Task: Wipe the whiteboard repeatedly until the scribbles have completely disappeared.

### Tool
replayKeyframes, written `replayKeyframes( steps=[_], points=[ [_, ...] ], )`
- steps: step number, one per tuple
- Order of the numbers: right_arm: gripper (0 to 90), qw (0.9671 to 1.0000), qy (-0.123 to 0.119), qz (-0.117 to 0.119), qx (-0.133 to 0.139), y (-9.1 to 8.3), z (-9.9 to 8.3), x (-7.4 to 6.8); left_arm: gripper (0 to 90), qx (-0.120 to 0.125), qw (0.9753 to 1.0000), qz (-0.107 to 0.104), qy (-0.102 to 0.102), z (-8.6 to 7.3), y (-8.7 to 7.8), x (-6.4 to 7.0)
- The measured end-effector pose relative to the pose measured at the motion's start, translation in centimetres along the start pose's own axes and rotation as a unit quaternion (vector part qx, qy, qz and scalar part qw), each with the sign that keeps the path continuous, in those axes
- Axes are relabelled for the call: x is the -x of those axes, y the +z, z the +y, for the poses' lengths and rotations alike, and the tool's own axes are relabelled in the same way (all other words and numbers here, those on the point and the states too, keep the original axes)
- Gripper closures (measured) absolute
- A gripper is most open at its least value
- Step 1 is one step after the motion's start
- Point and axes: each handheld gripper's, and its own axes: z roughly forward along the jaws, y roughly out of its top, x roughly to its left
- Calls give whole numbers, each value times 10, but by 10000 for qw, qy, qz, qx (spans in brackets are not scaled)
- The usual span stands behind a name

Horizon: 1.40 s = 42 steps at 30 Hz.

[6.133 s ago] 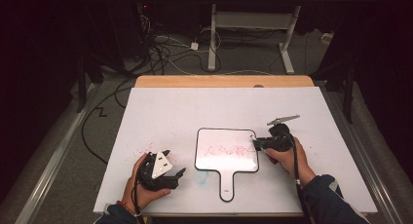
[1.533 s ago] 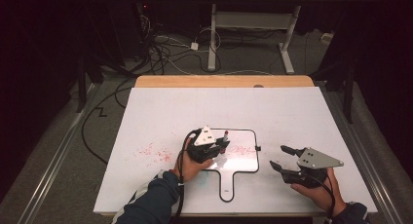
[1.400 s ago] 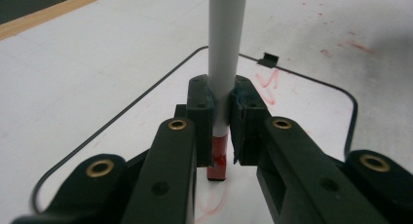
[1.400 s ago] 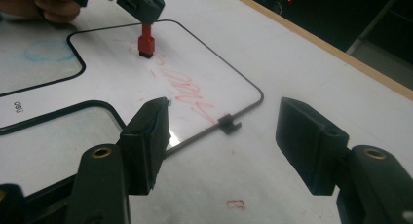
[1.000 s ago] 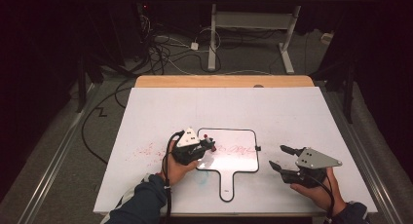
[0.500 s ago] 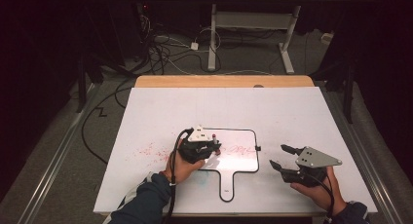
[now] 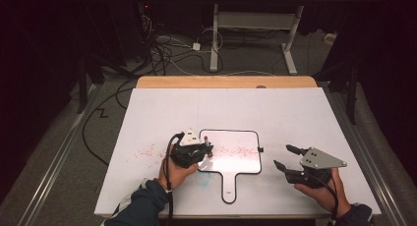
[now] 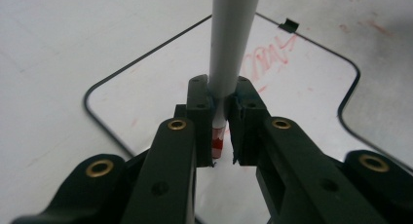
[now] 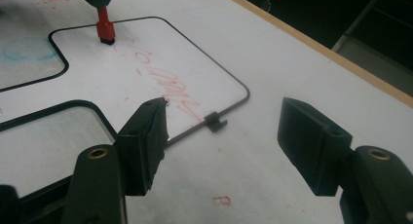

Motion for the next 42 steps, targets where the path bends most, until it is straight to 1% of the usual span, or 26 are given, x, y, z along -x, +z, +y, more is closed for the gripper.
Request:
replayKeyframes(
  steps=[3,5,6,8,11,12,14,15,16,19,24,25,26,27,29,33,35,36,38,40,42],
  points=[
    [363,10000,-6,14,17,0,1,0,788,9,9999,-38,115,7,10,8],
    [363,10000,25,25,2,1,0,0,788,-28,9998,17,200,9,12,10],
    [363,10000,-2,25,-6,1,0,0,788,-26,9999,8,171,9,12,9],
    [362,10000,-2,27,-24,1,-1,0,788,-33,9998,139,127,6,8,4],
    [362,10000,2,-12,-42,0,-2,0,788,-18,9996,263,-120,-1,-4,-9],
    [361,10000,1,-23,-35,-1,-2,1,788,-14,9993,331,-148,-4,-7,-13],
    [361,10000,-1,-43,-35,-1,-2,2,788,6,9992,322,-226,-7,-11,-16],
    [361,10000,15,-58,-22,-2,-1,2,788,18,9992,334,-227,-7,-11,-15],
    [361,10000,17,-63,-13,-2,-1,3,788,18,9992,353,-174,-6,-10,-13],
    [360,10000,20,-82,10,-3,0,2,788,49,9997,231,-53,-1,0,-4],
    [356,10000,5,-85,-7,-1,0,3,788,-16,9997,31,251,18,26,14],
    [356,10000,0,-94,-18,-1,0,3,788,19,9999,-68,155,22,33,20],
    [356,10000,2,-96,-10,-1,0,4,788,-25,9994,-71,333,26,38,22],
    [356,9999,10,-100,-13,-2,-1,4,788,-33,9993,-115,358,30,44,27],
    [356,9999,24,-121,-19,-2,-1,5,788,-78,9986,-168,500,39,55,38],
    [356,9999,64,-158,-11,-4,-3,7,788,-51,9978,-318,581,52,76,53],
    [356,9998,68,-172,-9,-6,-3,9,788,-90,9972,-345,658,59,84,58],
    [357,9998,78,-184,-5,-6,-4,9,788,-94,9969,-358,691,62,87,61],
    [357,9998,84,-200,13,-7,-4,10,788,-97,9967,-463,660,66,94,64],
    [357,9998,84,-205,19,-8,-4,11,788,-106,9961,-473,737,71,100,69],
    [356,9998,74,-204,34,-9,-4,12,788,-92,9961,-507,714,74,105,72]
  ],
)
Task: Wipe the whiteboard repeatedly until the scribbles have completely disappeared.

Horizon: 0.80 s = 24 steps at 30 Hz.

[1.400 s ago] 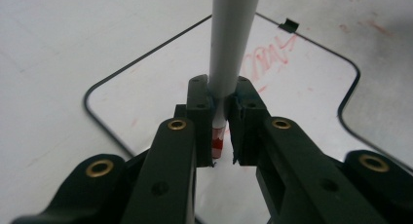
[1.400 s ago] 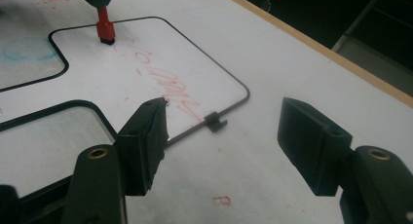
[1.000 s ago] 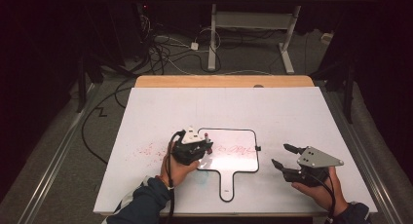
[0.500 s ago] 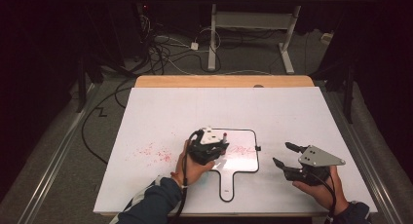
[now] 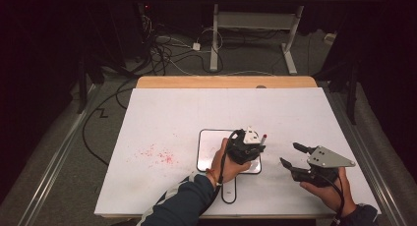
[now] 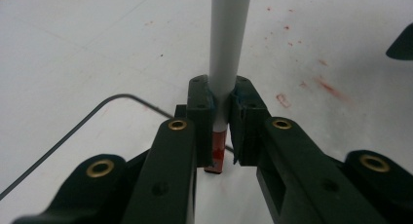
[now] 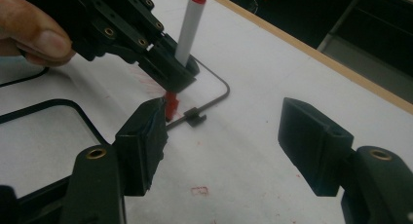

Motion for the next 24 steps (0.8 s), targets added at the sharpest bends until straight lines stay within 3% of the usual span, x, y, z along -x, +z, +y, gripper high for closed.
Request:
replayKeyframes(
  steps=[7,14,18,24],
  points=[
    [355,10000,7,-17,39,-3,0,1,788,32,9999,107,45,1,2,-7],
    [356,10000,-30,-27,37,-3,1,1,788,146,9995,155,-222,-14,-12,-22],
    [356,10000,-16,-30,23,-2,1,1,789,186,9983,155,-539,-23,-24,-31],
    [355,10000,-18,-33,18,-1,2,-1,789,103,9976,296,-613,-36,-44,-41]
  ],
)
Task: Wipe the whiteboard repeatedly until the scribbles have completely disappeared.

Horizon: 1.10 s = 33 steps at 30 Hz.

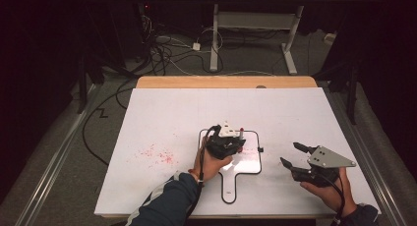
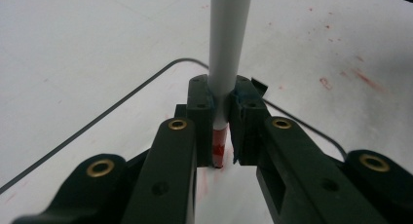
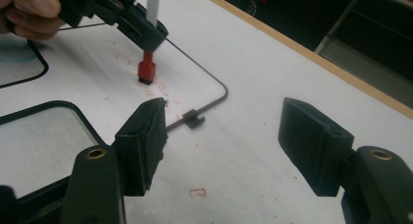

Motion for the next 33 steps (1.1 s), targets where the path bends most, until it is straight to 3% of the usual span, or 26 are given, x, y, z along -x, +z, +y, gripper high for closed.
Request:
replayKeyframes(
  steps=[10,17,20,23,26,30,33],
  points=[
    [356,10000,-12,-8,-20,0,0,0,788,14,9986,499,-177,-27,-40,-22],
    [356,10000,-44,-16,-35,2,1,-2,788,60,9960,820,-341,-40,-58,-37],
    [355,10000,-58,-10,-44,2,1,-2,788,112,9951,857,-474,-45,-64,-42],
    [355,10000,-60,-10,-69,3,0,-2,789,163,9947,870,-532,-46,-62,-40],
    [356,10000,-55,-18,-65,3,1,-2,789,216,9957,709,-558,-44,-56,-33],
    [356,10000,-66,-9,-53,3,1,-2,789,244,9969,583,-470,-38,-46,-21],
    [356,10000,-52,-3,-76,4,1,-2,788,184,9976,616,-266,-34,-41,-14]
  ],
)
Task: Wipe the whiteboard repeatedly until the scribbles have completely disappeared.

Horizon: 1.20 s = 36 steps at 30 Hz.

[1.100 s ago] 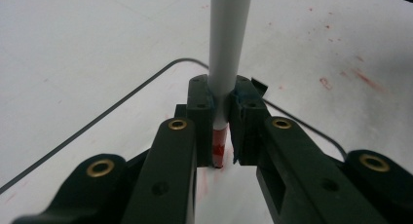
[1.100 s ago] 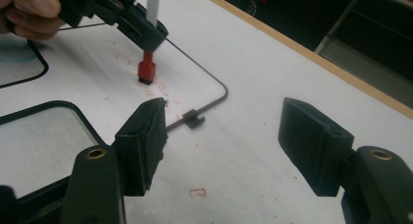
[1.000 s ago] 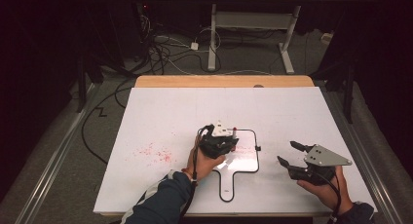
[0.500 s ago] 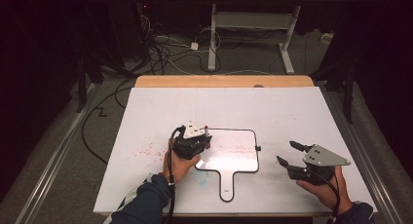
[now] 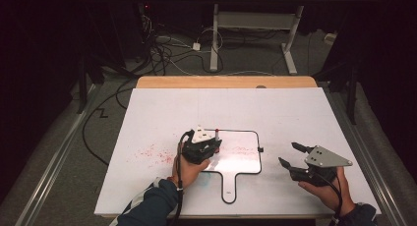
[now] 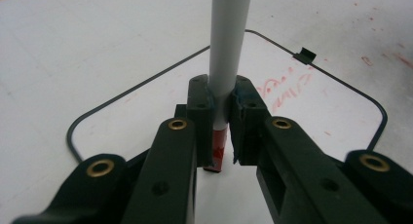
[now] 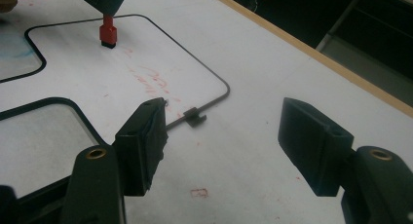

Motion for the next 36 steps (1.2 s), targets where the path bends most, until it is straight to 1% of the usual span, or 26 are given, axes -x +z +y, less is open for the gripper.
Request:
replayKeyframes(
  steps=[1,3,7,10,11,12,13,14,16,19,20,24,27,28,30,32,34,36],
  points=[
    [356,10000,-2,12,12,0,0,0,789,-2,10000,-9,-8,0,-1,0],
    [356,10000,-1,6,15,-1,0,-1,788,-14,10000,10,-81,-3,-5,-5],
    [355,10000,-5,3,15,-1,0,0,788,-64,9997,189,-106,-13,-22,-17],
    [356,10000,-9,-9,27,-2,0,2,788,-12,9991,331,-249,-21,-34,-28],
    [356,10000,-2,-14,31,-2,0,2,788,16,9989,328,-329,-23,-36,-31],
    [356,10000,-9,-13,39,-2,0,2,788,60,9987,276,-428,-24,-36,-34],
    [357,10000,1,-19,36,-2,1,1,787,84,9985,268,-463,-24,-35,-34],
    [357,10000,-4,-19,37,-2,1,1,788,85,9987,297,-409,-23,-34,-33],
    [357,10000,-20,-10,48,-2,2,0,789,99,9989,317,-324,-20,-28,-29],
    [356,10000,-60,8,54,-1,3,-1,789,135,9991,227,-318,-14,-18,-24],
    [356,10000,-67,12,54,-1,3,-1,789,128,9993,210,-287,-12,-15,-22],
    [356,10000,-50,5,39,-2,2,0,789,93,9999,35,-142,-1,1,-10],
    [356,10000,-60,-10,51,-3,1,0,788,43,9999,-95,-89,9,14,5],
    [355,10000,-52,-14,52,-3,1,0,788,3,9999,-156,-19,12,19,12],
    [356,10000,-44,-25,50,-3,1,1,788,-20,9997,-192,117,19,28,25],
    [357,10000,-35,-20,49,-4,1,1,788,-41,9994,-288,178,26,39,36],
    [357,10000,-29,-22,56,-5,1,1,789,-41,9993,-277,244,32,48,46],
    [357,10000,-31,-18,64,-5,1,1,788,-34,9991,-339,262,37,56,55]
  ],
)
